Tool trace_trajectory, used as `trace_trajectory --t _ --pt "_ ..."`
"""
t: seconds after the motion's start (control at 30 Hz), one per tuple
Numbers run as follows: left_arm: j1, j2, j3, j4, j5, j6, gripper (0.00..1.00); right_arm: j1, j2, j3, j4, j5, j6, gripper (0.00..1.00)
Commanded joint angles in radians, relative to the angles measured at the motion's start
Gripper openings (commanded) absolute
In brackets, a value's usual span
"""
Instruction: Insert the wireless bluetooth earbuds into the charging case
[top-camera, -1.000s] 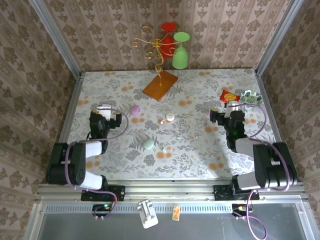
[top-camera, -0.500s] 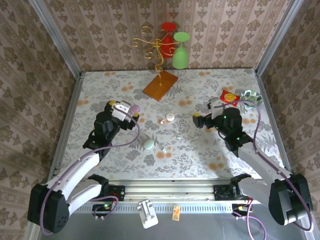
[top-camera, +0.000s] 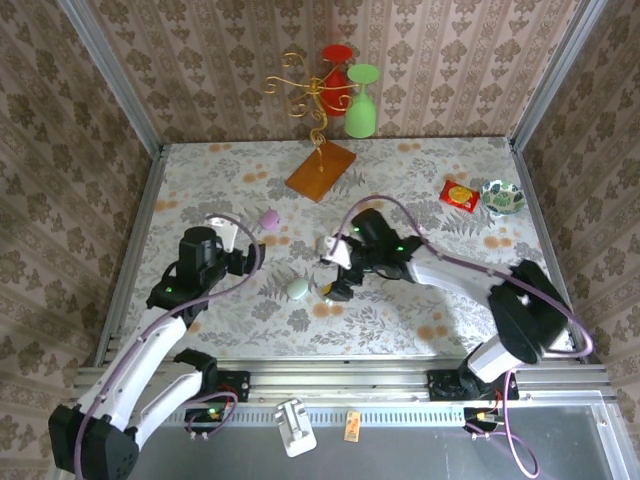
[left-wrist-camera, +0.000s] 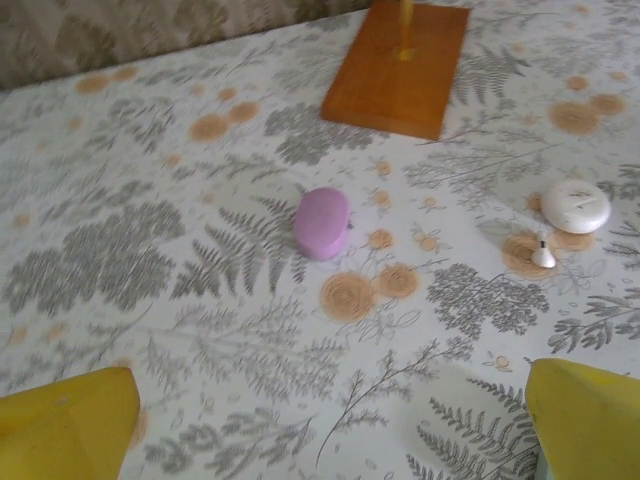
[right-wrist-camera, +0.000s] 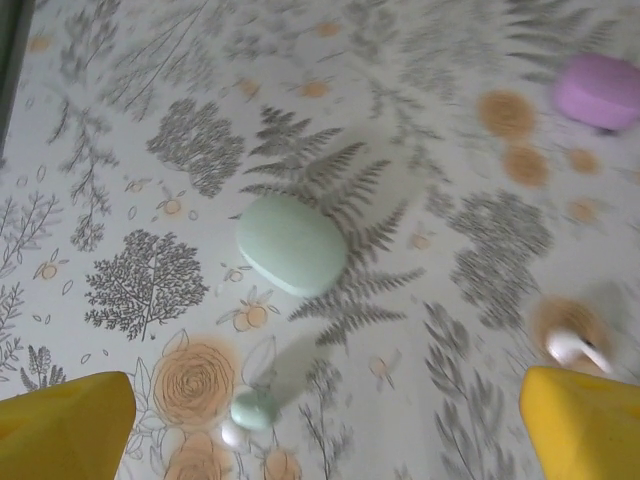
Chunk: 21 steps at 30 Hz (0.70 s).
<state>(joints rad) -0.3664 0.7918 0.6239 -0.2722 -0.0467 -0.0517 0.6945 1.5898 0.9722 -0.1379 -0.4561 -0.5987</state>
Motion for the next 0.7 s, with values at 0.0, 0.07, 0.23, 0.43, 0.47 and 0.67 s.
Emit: trace_trajectory --t 0.0,0.07,0.23,0.43,0.47,0.67 --pt "0.068 -0.058 0.031 -0.125 0.027 -0.129 1.0 0.043 0.114 0.111 -0.103 -0.004 -0.141 1.0" --pt "0.107 -0.089 0.029 -0.165 0.042 -0.158 1.0 0.066 0.189 0.175 -0.133 0.001 -0.171 0.98" --pt "0.151 -0.18 0.013 -0.216 0.043 -0.18 1.0 0.1 0.336 0.294 -0.201 0.016 -0.223 0.89" --pt "0.158 -0.204 0.013 -0.237 0.036 -0.177 1.0 0.112 0.417 0.35 -0.214 0.015 -0.235 0.81" --pt "0.159 -0.202 0.013 -0.236 0.038 -0.177 1.0 0.113 0.424 0.355 -0.215 0.019 -0.236 0.81" --pt "0.16 -0.195 -0.002 -0.208 0.047 -0.178 1.0 0.115 0.454 0.366 -0.221 0.022 -0.228 0.73"
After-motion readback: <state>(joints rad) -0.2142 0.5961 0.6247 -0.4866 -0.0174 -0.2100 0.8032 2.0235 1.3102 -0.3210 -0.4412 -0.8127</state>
